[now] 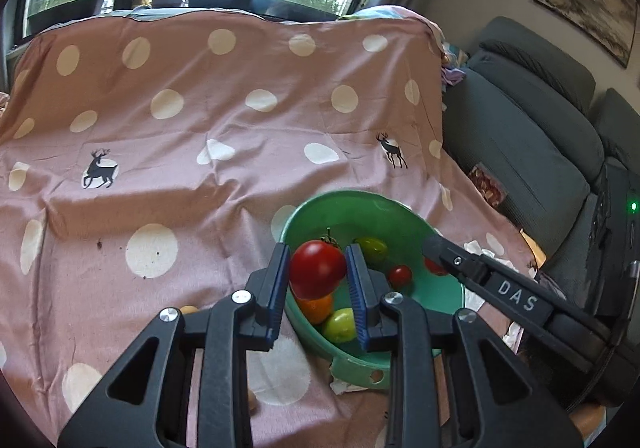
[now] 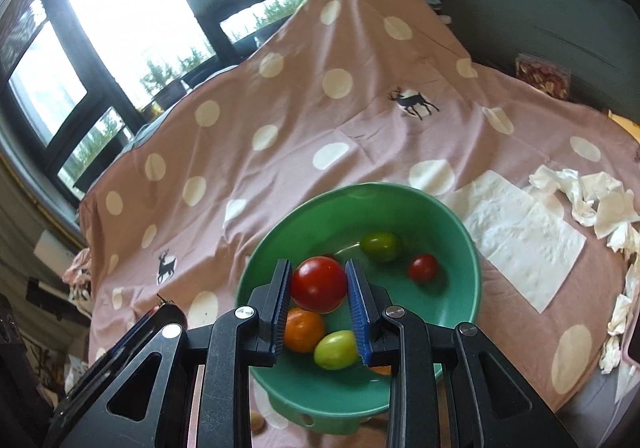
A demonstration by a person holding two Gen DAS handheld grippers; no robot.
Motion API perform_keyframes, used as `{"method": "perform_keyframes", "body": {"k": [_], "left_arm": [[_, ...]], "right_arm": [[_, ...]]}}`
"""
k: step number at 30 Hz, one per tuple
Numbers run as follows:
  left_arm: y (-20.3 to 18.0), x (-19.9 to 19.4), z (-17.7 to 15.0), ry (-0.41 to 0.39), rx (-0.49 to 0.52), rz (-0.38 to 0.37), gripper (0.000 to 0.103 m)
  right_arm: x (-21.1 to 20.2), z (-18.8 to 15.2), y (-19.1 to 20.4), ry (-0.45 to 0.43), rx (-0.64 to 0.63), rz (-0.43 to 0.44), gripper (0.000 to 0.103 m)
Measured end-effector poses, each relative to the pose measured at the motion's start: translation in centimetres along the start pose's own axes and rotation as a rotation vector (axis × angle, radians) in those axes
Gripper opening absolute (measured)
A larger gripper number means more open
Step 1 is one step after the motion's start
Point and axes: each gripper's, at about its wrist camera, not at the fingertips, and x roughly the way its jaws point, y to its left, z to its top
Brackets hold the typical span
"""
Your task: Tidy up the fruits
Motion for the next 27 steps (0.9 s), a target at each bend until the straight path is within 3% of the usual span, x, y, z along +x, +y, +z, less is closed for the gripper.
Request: {"method": "perform_keyframes", "body": {"k": [12, 27], "left_arm": [[-1.0, 4.0, -2.1, 0.126, -0.009, -0.082, 0.028], [-2.1, 6.1, -3.1, 0.165, 0.000, -0.137, 0.028]], "right_arm": [[1.8, -0.3, -1.4, 0.065, 0.058, -0.049, 0.030], [3.1, -0.8, -1.9, 0.127, 0.064, -0.074, 0.030]]}}
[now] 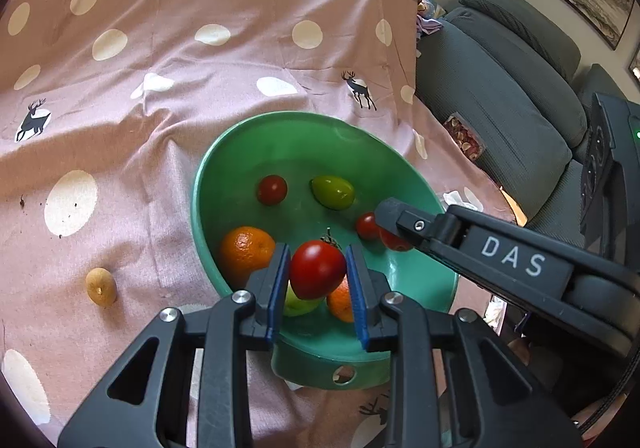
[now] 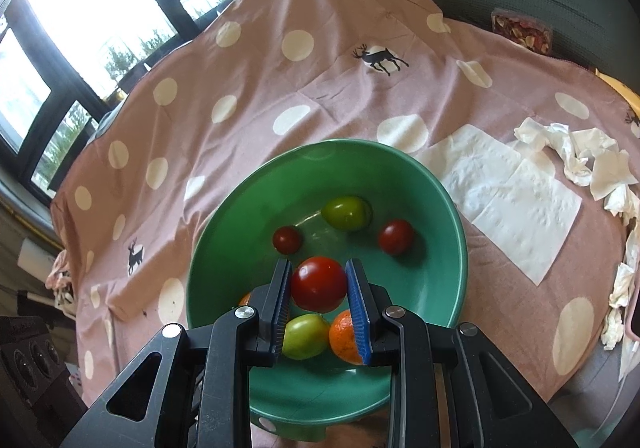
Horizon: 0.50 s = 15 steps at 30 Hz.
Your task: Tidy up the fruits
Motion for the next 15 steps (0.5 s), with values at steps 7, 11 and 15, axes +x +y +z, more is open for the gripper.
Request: {"method": "perform_keyframes", "body": {"k": [7, 11, 15], "left_arm": [[-0.4, 0.2, -0.1, 0.022, 0.013, -0.012, 0.032], [-0.3, -0.3, 0.0, 0.010, 0.000, -0.037, 0.053], [-0.5, -1.2, 0.0, -0.009, 0.000, -0.030, 0.059]], "right_arm": [[0.1, 0.0, -0.1, 0.016, 0.006, 0.000, 0.030], [0.1, 0.1, -0.2, 0.011, 0.002, -0.014, 0.030], [0.0, 0.1, -0.2, 0.010, -0.001, -0.024, 0.033]]}}
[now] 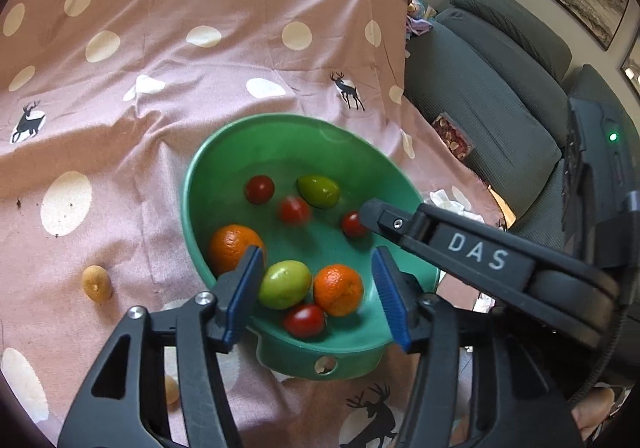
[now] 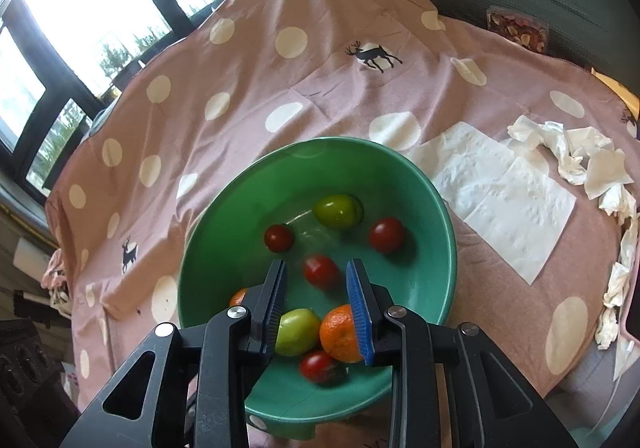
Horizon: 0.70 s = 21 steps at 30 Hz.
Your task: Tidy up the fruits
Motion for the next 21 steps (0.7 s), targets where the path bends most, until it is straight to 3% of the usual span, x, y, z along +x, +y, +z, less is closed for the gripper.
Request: {"method": "perform_keyframes", "body": {"k": [5, 10, 14, 21], "left_arm": [[1.2, -2.2, 0.1, -0.025, -0.043, 0.035, 0.071], [4.3, -5.7, -0.3, -0.040, -0.117, 0.191, 0.072], [7.7, -7.0, -2.4, 0.008, -0.208, 0.286, 0.072], [10.8, -5.1, -5.3, 0.131, -0.307, 0.279, 0.065]], "right_arm": [[-0.4, 0.0, 0.2, -0.014, -0.012, 0.017, 0.042], [-0.5, -0.1, 1.1, -0.013, -0.041, 0.063, 0.043], [-0.4, -0.3, 1.7, 0.007, -0.054, 0.100, 0.043], [-0.7, -0.7, 2.8, 0.011, -0.079, 0.142, 0.043]]}}
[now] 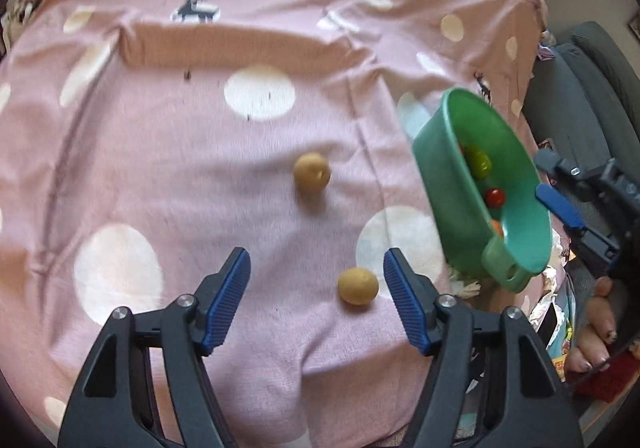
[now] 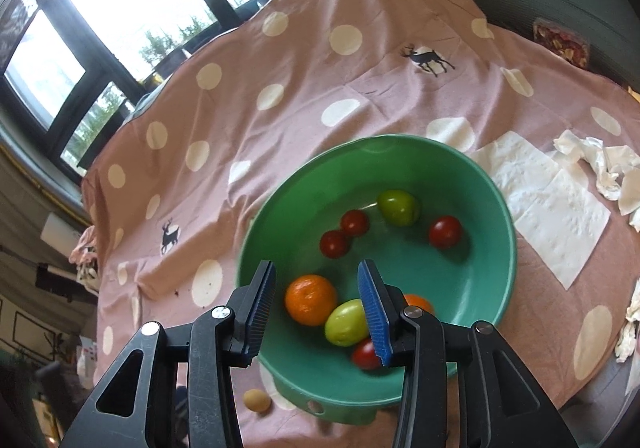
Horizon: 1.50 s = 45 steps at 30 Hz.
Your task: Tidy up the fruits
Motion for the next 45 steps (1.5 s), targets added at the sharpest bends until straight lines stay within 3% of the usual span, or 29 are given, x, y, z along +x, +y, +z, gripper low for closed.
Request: {"method": "perform_keyframes", "body": {"k": [6, 16, 18, 24, 27, 30, 33, 37, 45], "left_arm": [[-1.1, 2.0, -0.6, 0.072, 0.006, -0.061, 0.048], [-1.4, 2.9, -1.0, 0.071, 0.001, -0.077, 0.027], [-1.2, 2.7, -0.8, 0.070, -0.003, -0.091, 0.027], [1.4, -0.3, 0.5, -0.045, -0.070, -0.086, 0.027], [3.2, -2.1, 1.0, -0.116, -0.122, -0.035, 0.027], [5.1, -3.8, 1.5, -0.202, -0.171, 0.062, 0.027], [6.8, -4.9, 1.6, -0.233, -0.209, 0.083, 0.027], [7.6, -5.5, 1.7, -0.250, -0.238, 0.071, 0.027], [7.2, -6.2, 1.6, -0.273, -0.224, 0.065, 0.027]], "right_arm": [[0.2, -0.2, 0.7, 0.008, -0.021, 0.008, 0.043], [0.1, -0.3, 0.9, 0.007, -0.026, 0.001, 0.043], [0.1, -0.4, 1.3, 0.008, -0.036, 0.003, 0.043], [0.4, -0.9, 3.3, 0.024, -0.091, 0.057, 0.043], [1.0, -1.5, 5.1, 0.051, -0.136, 0.110, 0.043], [2.2, -2.5, 7.6, 0.100, -0.208, 0.158, 0.043], [4.5, -3.8, 10.0, 0.176, -0.274, 0.173, 0.043], [7.5, -5.2, 11.9, 0.256, -0.339, 0.134, 0.043], [10.7, -6.9, 12.7, 0.285, -0.403, 0.012, 0.042]]}}
